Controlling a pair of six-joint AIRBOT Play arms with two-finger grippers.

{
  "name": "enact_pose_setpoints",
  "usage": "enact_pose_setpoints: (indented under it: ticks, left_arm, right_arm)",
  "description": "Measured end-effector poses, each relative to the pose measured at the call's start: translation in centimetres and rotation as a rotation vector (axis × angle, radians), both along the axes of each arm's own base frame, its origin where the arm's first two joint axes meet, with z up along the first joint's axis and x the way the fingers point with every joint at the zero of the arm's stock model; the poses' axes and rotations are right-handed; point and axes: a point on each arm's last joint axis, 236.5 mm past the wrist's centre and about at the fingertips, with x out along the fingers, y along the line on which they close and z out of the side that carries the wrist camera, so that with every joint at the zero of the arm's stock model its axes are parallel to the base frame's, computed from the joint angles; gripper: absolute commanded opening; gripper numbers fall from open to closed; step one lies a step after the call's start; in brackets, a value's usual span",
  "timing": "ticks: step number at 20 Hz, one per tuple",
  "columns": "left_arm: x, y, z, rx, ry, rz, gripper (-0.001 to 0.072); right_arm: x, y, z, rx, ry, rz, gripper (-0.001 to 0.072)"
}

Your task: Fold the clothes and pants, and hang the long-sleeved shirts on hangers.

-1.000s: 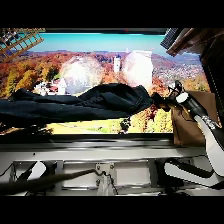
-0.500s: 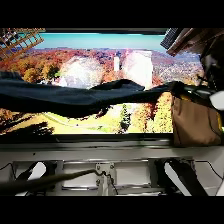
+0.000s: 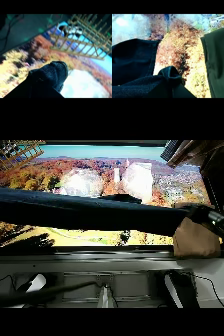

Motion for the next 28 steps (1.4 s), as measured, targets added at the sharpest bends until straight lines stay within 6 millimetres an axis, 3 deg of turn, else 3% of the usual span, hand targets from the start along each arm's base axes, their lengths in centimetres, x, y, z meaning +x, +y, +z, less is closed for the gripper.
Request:
enact_pose_setpoints:
  ticks: [4,9,12,15,17,19,21,23,25,28]
  left_arm:
    - [4.8,-0.9,-3.7,-0.042,0.062,-0.072,0.0014]
    - [13.4,-2.4,-6.0,-0.053,0.089,-0.176,0.0014]
    - [17.2,-3.4,-3.8,-0.018,0.033,-0.221,0.0014]
    - [18.5,-3.2,2.2,0.052,-0.082,-0.228,0.0014]
    - [17.1,-2.1,5.0,0.092,-0.083,-0.207,0.0014]
    - [14.0,0.1,4.1,0.083,0.046,-0.156,0.0013]
    - [9.6,2.7,0.1,0.004,0.229,-0.084,0.0013]
    - [4.4,4.5,-5.2,-0.113,0.411,-0.018,0.0013]
    - [-0.6,4.5,-10.6,-0.236,0.569,0.014,0.0013]
    - [-7.3,2.9,-17.1,-0.377,0.745,0.033,0.0014]
  right_arm:
    - [6.7,-1.4,-3.1,0.003,0.016,-0.031,0.0028]
    - [18.7,-3.0,-7.0,0.034,-0.028,-0.063,0.0028]
    - [25.0,-3.2,-6.1,0.078,-0.098,-0.075,0.0027]
    - [28.3,-3.4,-1.2,0.100,-0.219,-0.075,0.0026]
    - [28.2,-3.1,1.9,0.099,-0.259,-0.065,0.0025]
    - [26.8,-2.5,3.4,0.080,-0.240,-0.041,0.0025]
    - [24.2,-1.0,2.8,0.033,-0.156,0.024,0.0025]
    - [20.9,0.9,0.6,-0.008,-0.047,0.097,0.0025]
    - [16.7,2.6,-2.9,-0.039,0.072,0.162,0.0025]
    - [9.9,4.7,-8.9,-0.047,0.233,0.240,0.0025]
